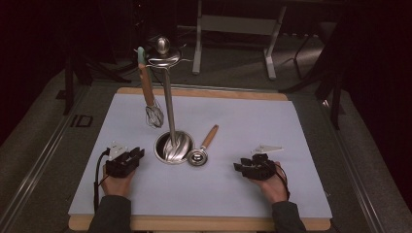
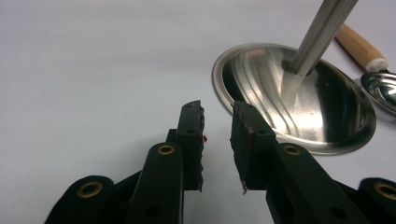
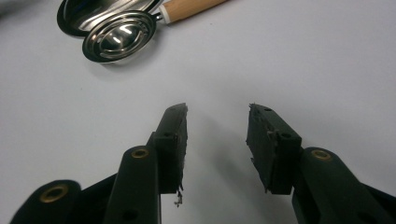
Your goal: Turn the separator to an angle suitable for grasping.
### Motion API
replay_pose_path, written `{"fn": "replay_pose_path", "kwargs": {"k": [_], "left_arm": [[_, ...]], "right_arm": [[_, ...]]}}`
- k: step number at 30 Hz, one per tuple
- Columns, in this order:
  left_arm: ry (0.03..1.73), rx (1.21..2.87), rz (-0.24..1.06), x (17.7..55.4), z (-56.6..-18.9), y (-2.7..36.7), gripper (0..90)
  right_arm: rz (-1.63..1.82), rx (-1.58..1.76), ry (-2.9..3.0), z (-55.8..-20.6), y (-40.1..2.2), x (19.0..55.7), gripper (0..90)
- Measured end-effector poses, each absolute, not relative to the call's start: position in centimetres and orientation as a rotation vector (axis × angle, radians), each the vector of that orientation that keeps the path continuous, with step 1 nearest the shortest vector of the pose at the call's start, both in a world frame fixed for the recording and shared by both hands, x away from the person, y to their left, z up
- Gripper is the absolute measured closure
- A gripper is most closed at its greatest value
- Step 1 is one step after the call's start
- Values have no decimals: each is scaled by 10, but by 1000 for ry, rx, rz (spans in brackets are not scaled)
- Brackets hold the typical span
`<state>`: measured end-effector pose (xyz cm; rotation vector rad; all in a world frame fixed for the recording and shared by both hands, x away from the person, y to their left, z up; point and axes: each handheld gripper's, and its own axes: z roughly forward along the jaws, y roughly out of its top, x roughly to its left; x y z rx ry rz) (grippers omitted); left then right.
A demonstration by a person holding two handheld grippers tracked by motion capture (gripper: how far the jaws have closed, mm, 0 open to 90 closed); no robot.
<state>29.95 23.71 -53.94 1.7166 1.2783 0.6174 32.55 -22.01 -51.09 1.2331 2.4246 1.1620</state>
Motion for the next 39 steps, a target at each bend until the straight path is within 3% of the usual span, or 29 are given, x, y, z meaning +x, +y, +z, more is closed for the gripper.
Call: {"fn": "replay_pose_path", "kwargs": {"k": [6, 13, 19, 39], "left_arm": [[1280, 1715, 616, 299, -539, 237, 723], [1278, 1718, 612, 300, -540, 237, 715], [1274, 1725, 610, 300, -540, 237, 711], [1265, 1725, 603, 299, -540, 237, 707]], "right_arm": [[1171, 1205, 2422, -506, -209, 329, 607], [1182, 1167, 2428, -504, -183, 337, 729], [1188, 1124, 2465, -502, -157, 349, 892], [1122, 1134, 2529, -500, -83, 394, 898]]}}
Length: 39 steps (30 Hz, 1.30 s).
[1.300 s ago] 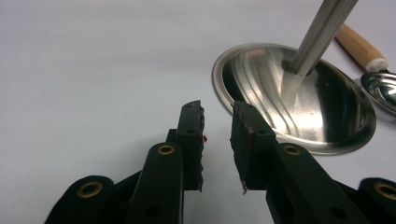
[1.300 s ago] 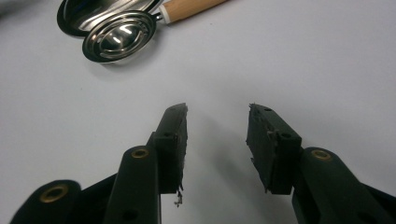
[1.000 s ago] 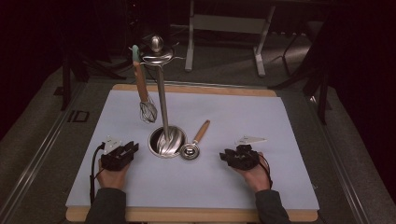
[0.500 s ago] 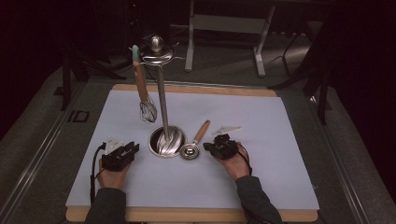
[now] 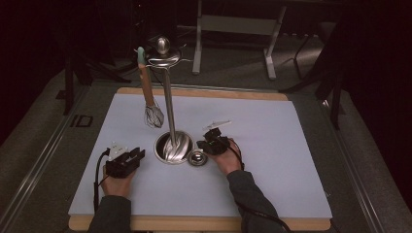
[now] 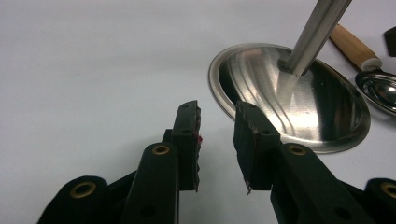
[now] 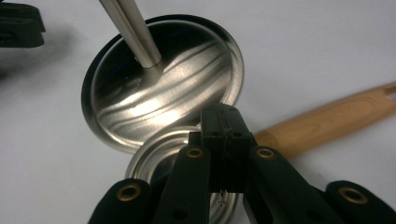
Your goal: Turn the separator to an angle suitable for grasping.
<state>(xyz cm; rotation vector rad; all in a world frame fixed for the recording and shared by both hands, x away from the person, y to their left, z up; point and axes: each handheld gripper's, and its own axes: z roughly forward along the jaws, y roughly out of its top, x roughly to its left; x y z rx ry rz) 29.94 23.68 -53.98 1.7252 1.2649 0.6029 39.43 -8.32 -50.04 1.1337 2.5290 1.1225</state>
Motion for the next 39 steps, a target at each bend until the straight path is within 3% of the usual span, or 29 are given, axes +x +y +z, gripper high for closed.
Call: {"fn": "replay_pose_path", "kwargs": {"k": [18, 39], "left_arm": [[1259, 1732, 604, 299, -540, 236, 708], [1259, 1733, 610, 299, -540, 236, 708]], "right_arm": [[1025, 1214, 2569, -520, -72, 411, 899], [902, 1107, 2705, -515, -124, 371, 898]]}}
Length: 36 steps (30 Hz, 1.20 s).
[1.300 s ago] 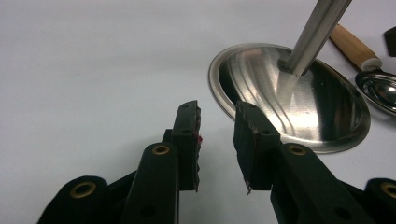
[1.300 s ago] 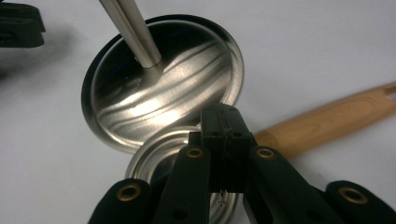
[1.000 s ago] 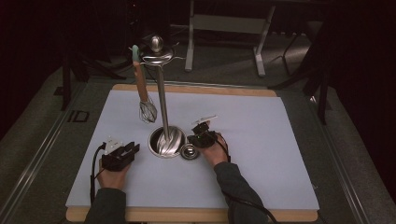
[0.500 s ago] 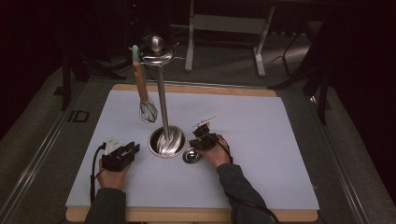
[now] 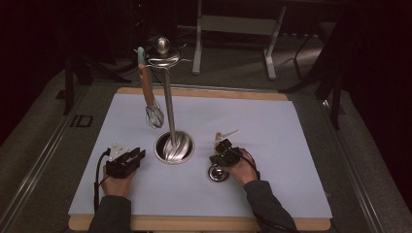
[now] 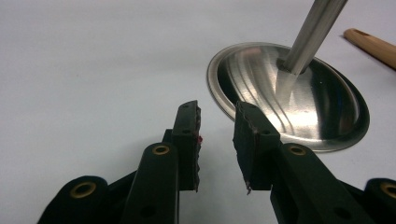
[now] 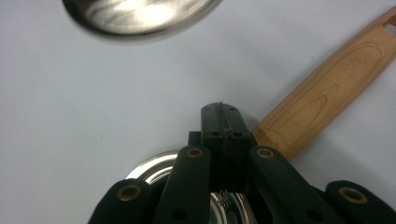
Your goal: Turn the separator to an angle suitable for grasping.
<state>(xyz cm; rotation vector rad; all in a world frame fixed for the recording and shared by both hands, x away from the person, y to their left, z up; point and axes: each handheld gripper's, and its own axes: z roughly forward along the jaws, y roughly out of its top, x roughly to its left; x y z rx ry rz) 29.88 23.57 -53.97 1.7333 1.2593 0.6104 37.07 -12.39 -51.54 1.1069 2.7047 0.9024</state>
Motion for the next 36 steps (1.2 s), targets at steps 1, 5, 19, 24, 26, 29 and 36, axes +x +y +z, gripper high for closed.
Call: {"fn": "replay_pose_path", "kwargs": {"k": [1, 5, 19, 24, 26, 29, 36], "left_arm": [[1259, 1734, 610, 299, -540, 236, 708], [1260, 1736, 610, 299, -540, 236, 708], [1261, 1736, 614, 299, -540, 236, 708], [1262, 1731, 611, 299, -540, 235, 707], [1262, 1730, 611, 299, -540, 236, 707], [1262, 1732, 611, 299, -540, 236, 706], [1262, 1735, 611, 299, -540, 236, 706]], "right_arm": [[882, 1087, 2716, -515, -127, 369, 897], [796, 1028, 2756, -512, -137, 363, 896], [830, 1011, 2801, -500, -162, 355, 839], [945, 1098, 2695, -485, -173, 364, 742], [944, 1130, 2681, -485, -175, 365, 718], [919, 1206, 2652, -489, -182, 369, 662], [906, 1365, 2651, -501, -190, 374, 642]]}}
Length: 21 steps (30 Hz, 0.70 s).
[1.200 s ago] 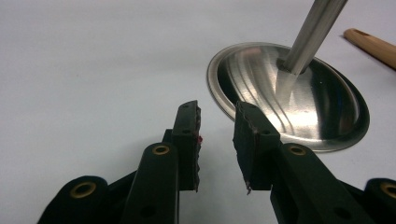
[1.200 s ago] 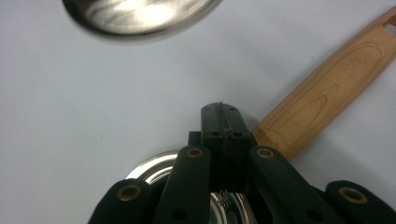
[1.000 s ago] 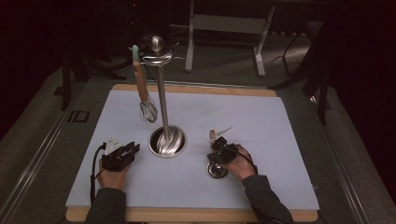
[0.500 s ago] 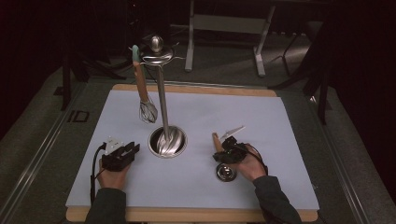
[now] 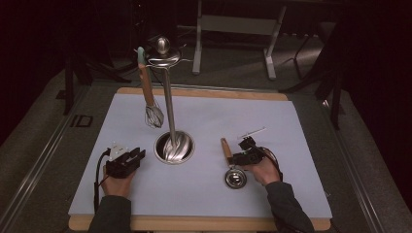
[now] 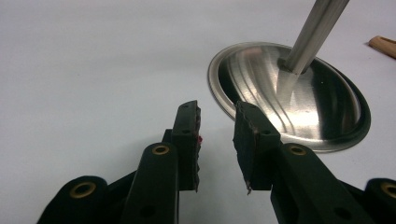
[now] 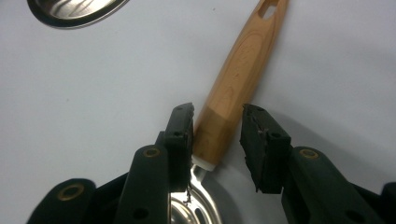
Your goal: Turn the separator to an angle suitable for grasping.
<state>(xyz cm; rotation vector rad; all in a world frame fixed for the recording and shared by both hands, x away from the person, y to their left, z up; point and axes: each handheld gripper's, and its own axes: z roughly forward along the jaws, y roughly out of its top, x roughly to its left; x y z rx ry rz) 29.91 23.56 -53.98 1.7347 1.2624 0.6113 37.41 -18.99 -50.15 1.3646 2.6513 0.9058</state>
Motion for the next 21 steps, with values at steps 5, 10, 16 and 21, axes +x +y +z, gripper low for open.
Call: {"fn": "replay_pose_path", "kwargs": {"k": [5, 10, 16, 21], "left_arm": [[1264, 1734, 611, 299, -540, 235, 706], [1263, 1736, 609, 299, -540, 235, 706], [1261, 1738, 610, 299, -540, 235, 706], [1261, 1740, 611, 299, -540, 235, 706]], "right_arm": [[864, 1380, 2696, -503, -182, 376, 641], [840, 1418, 2749, -507, -174, 380, 642], [785, 1443, 2749, -508, -165, 379, 663], [720, 1465, 2746, -506, -156, 378, 701]]}}
